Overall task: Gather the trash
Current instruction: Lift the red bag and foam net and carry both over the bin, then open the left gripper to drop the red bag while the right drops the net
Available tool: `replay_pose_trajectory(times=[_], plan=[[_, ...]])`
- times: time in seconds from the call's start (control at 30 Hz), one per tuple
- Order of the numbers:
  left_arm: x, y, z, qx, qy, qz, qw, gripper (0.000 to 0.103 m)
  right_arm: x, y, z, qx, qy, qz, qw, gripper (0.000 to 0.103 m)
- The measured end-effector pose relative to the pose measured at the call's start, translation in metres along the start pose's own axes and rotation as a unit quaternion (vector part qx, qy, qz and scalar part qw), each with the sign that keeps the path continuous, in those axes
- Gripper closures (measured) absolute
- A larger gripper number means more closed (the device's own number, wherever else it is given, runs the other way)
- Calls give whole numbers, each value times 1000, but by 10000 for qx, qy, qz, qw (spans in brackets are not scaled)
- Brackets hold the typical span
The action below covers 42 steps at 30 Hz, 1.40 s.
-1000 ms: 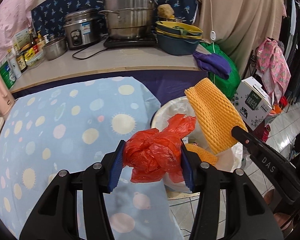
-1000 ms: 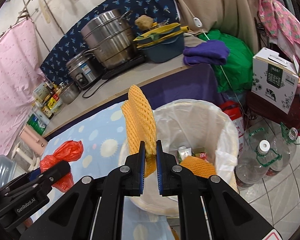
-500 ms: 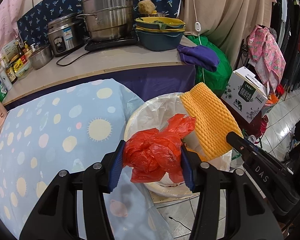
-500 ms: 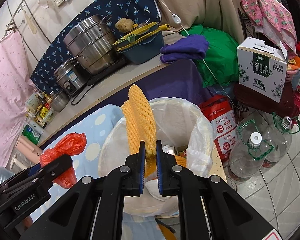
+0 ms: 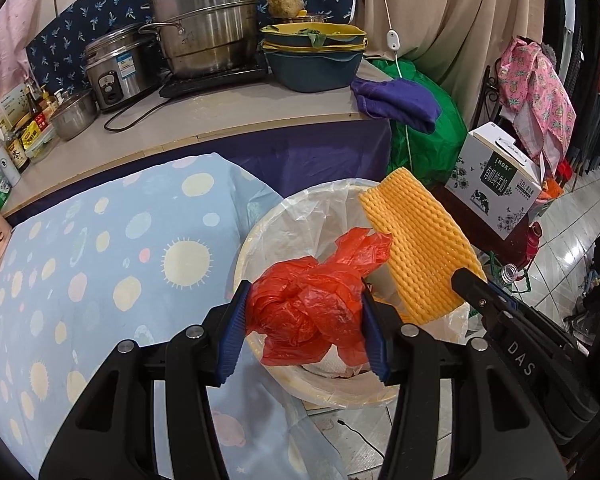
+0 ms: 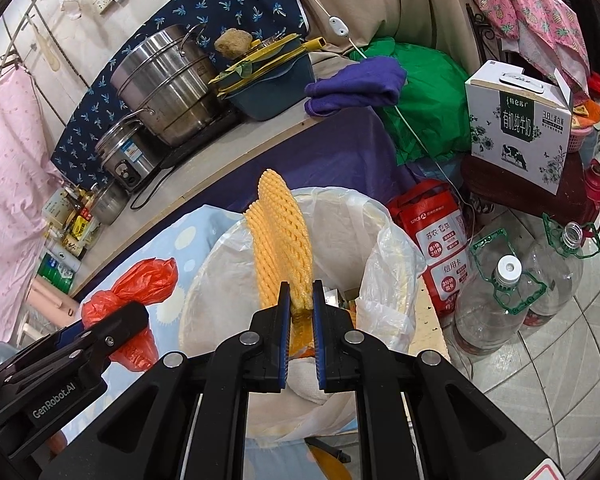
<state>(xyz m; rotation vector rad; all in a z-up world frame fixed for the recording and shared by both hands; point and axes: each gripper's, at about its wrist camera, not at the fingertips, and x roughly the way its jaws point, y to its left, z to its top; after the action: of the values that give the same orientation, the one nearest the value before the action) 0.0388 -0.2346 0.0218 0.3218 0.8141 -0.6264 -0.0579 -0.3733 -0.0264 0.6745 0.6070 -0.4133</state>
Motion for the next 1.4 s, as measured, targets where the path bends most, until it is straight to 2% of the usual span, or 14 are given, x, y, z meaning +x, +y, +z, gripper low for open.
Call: replay_pose_trajectory(times=[0.47,0.63,0.7,0.77,0.9,1.1,1.2,1.4], plan=[[10,-1,3,-51,49,32,10000,54,10,5,2,-66,49,-38,10000,93],[12,-1,4,-88,-6,101,9999,49,11,4,5,26,27,-67,10000,86],[12,-1,4,-93,-38,174,9998,44,10,3,5,56,7,-67,10000,78],[13,0,4,-93,-28,205,9997,42,9,3,5,60,-25,-74,10000,74],[14,1,4,-126,-28,245,9996,36,8,3,5,68,-19,-62,10000,72],[13,3,4,-141,-39,266,9995,35,6,5,5,47,-43,-63,10000,70],[12,4,3,-160,-42,286,9995,33,5,7,5,24,-69,-71,9999,65],[10,6,2,-182,-65,303,9994,33,2,13,4,-60,-88,-110,9999,62]])
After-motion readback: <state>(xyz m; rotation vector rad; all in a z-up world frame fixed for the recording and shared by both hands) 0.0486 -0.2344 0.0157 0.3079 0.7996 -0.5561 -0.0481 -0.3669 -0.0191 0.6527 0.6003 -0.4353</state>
